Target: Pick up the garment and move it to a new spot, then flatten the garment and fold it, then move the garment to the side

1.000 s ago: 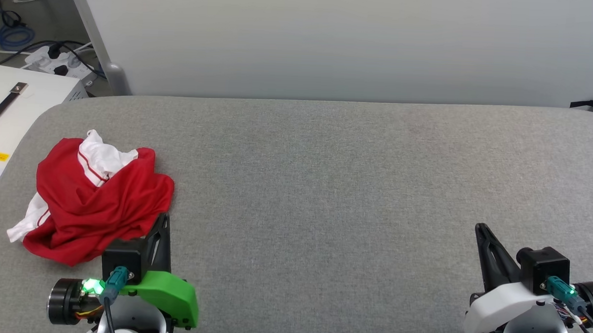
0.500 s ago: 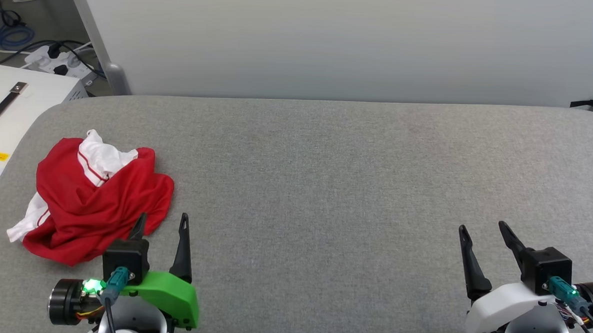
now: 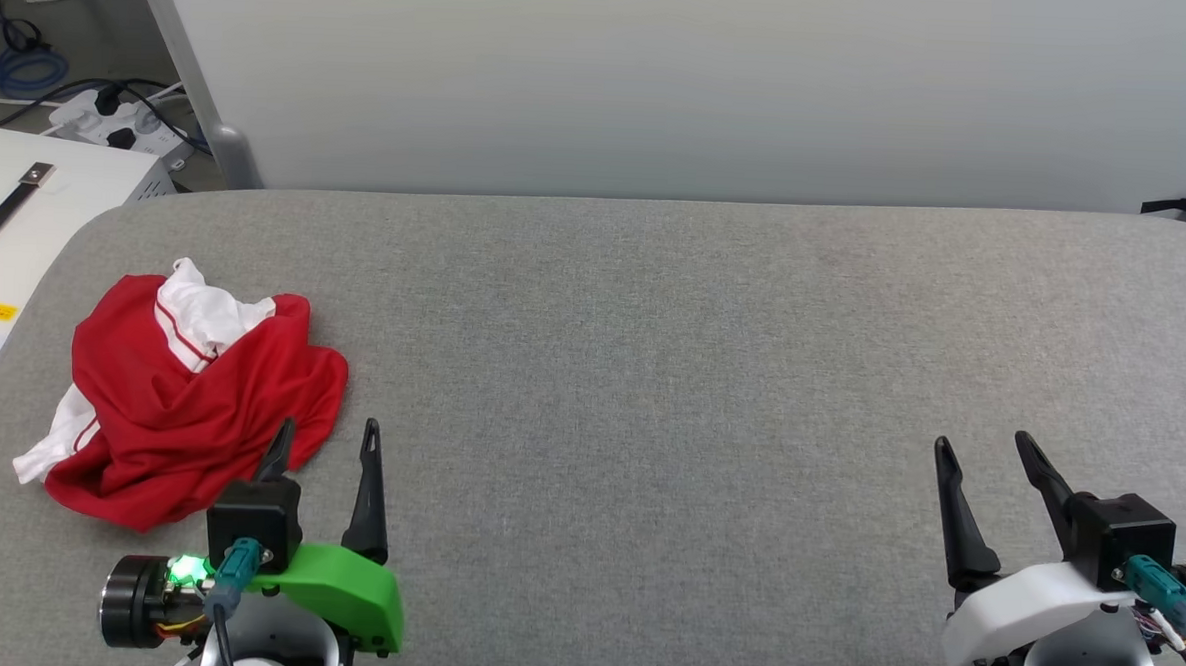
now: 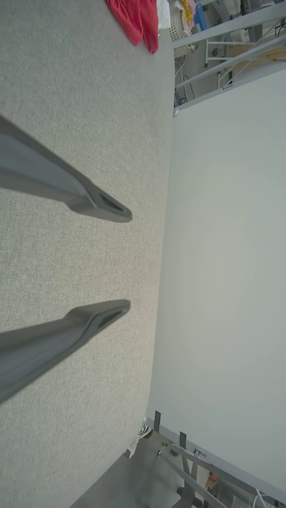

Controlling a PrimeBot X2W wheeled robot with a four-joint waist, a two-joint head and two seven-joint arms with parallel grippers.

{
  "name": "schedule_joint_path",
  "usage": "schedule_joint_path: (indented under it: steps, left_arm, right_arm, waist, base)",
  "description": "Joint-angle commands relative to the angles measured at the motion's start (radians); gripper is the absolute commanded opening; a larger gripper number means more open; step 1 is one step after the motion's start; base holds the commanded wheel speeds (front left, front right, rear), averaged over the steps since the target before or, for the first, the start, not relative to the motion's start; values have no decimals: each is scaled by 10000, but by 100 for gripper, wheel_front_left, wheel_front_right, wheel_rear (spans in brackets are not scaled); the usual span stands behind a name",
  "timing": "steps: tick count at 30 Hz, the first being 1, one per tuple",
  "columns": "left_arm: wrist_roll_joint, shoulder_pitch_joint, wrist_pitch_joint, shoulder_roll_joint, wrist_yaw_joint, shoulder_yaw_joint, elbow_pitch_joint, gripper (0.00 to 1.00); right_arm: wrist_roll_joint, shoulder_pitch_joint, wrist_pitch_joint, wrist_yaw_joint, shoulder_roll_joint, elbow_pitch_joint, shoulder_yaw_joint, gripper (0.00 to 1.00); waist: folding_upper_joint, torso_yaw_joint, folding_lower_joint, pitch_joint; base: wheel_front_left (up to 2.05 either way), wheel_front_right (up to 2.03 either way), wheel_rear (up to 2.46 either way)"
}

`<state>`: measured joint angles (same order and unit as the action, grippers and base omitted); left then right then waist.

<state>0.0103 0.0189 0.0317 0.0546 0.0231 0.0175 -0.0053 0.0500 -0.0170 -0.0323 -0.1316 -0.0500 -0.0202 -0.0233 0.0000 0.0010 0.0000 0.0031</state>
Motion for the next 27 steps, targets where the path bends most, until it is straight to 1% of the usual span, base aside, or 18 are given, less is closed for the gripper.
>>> schedule_joint_path:
  steps: [1, 27]
  left_arm:
    - [27, 1, 96, -7, 92, 27, -45, 100]
    - [122, 35, 632, -16, 279, 263, -140, 100]
  right_arm:
    - [149, -35, -121, 1, -2, -94, -52, 100]
    - [842, -230, -650, 3, -2, -364, -222, 100]
  waist:
    - [0, 4, 0, 1]
    - [0, 61, 0, 36]
  base:
    - [0, 0, 0]
    - [0, 0, 0]
